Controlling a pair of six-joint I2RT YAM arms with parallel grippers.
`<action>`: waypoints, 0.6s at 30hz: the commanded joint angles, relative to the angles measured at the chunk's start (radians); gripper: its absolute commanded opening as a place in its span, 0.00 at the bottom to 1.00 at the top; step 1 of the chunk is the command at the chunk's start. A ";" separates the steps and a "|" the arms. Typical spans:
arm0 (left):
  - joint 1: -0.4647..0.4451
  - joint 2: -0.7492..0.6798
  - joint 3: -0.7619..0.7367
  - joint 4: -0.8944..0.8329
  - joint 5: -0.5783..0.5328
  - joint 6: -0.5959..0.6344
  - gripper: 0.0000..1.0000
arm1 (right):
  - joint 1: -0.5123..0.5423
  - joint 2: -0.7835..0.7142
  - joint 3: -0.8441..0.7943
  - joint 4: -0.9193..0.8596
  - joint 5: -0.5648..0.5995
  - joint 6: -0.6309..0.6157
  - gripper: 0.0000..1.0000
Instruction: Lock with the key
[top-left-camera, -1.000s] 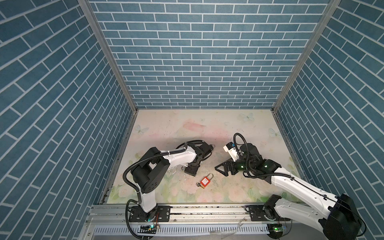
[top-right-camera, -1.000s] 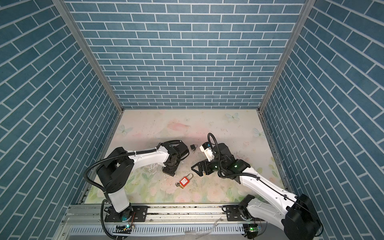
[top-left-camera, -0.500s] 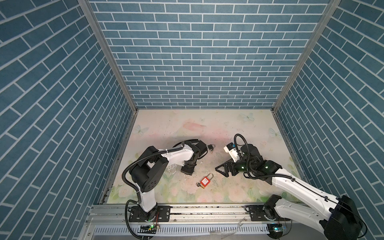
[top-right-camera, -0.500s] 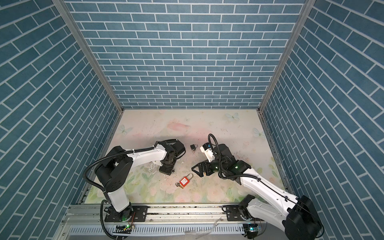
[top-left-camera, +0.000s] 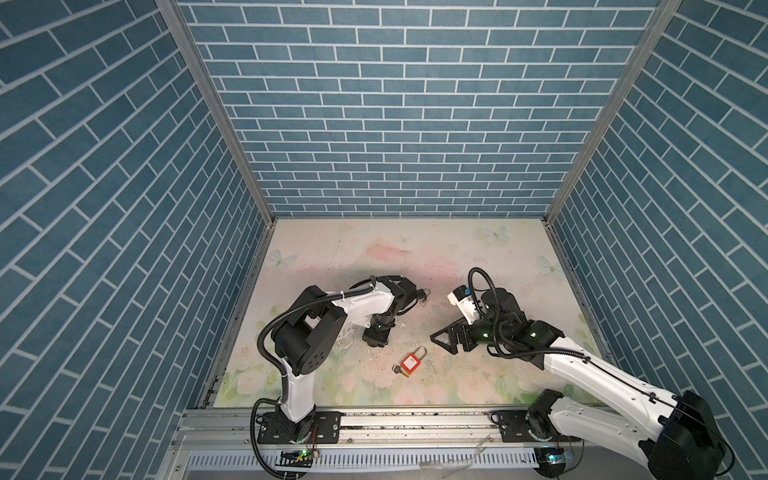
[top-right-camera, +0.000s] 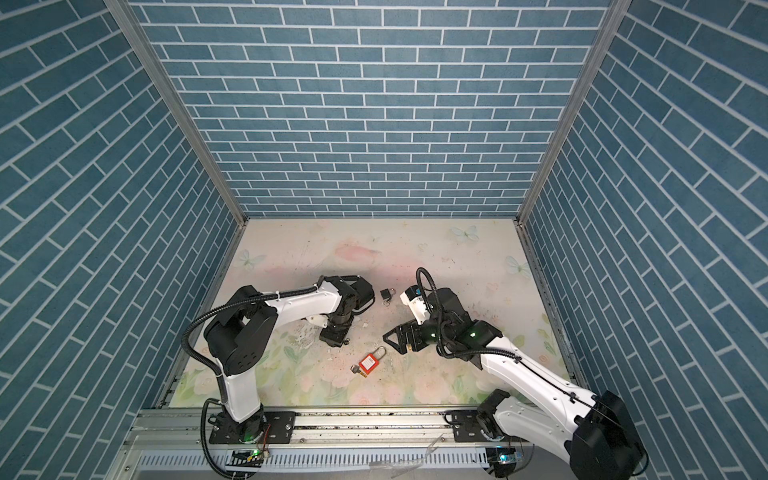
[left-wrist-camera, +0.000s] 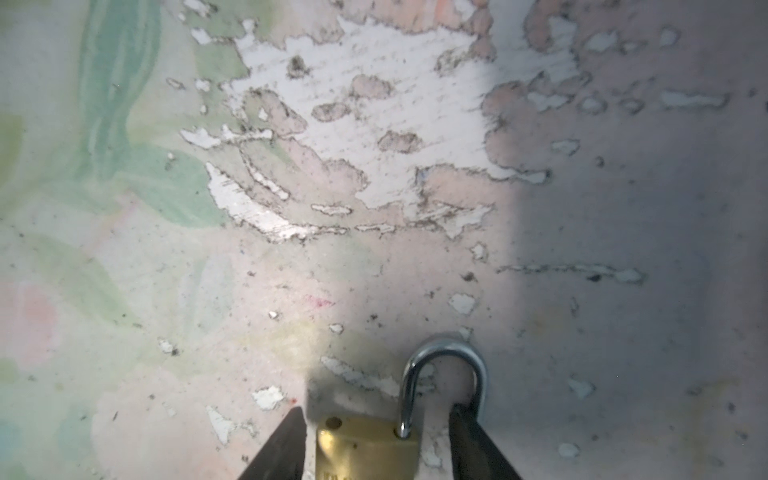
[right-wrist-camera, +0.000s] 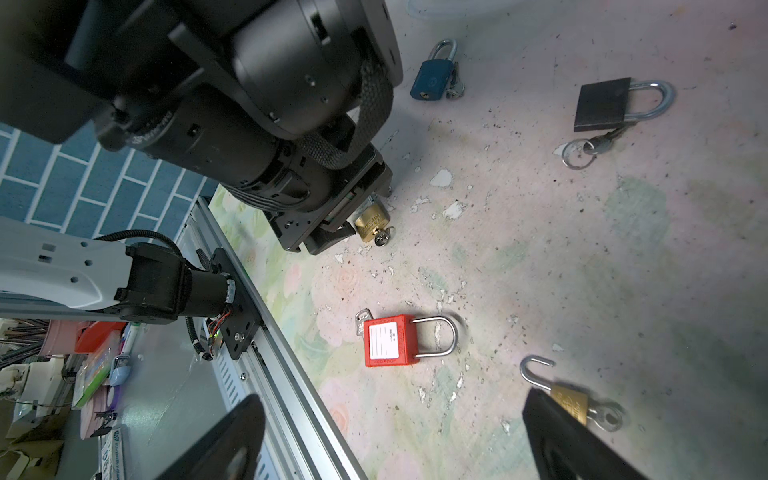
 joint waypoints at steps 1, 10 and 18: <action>-0.034 0.053 -0.023 0.009 0.067 -0.019 0.56 | 0.004 -0.018 0.005 0.008 -0.007 -0.030 0.97; -0.064 0.032 -0.030 0.078 0.048 -0.005 0.62 | 0.005 -0.026 0.002 -0.010 -0.004 -0.042 0.97; -0.069 0.026 -0.071 0.121 0.048 -0.003 0.59 | 0.004 -0.020 0.007 -0.005 0.000 -0.041 0.97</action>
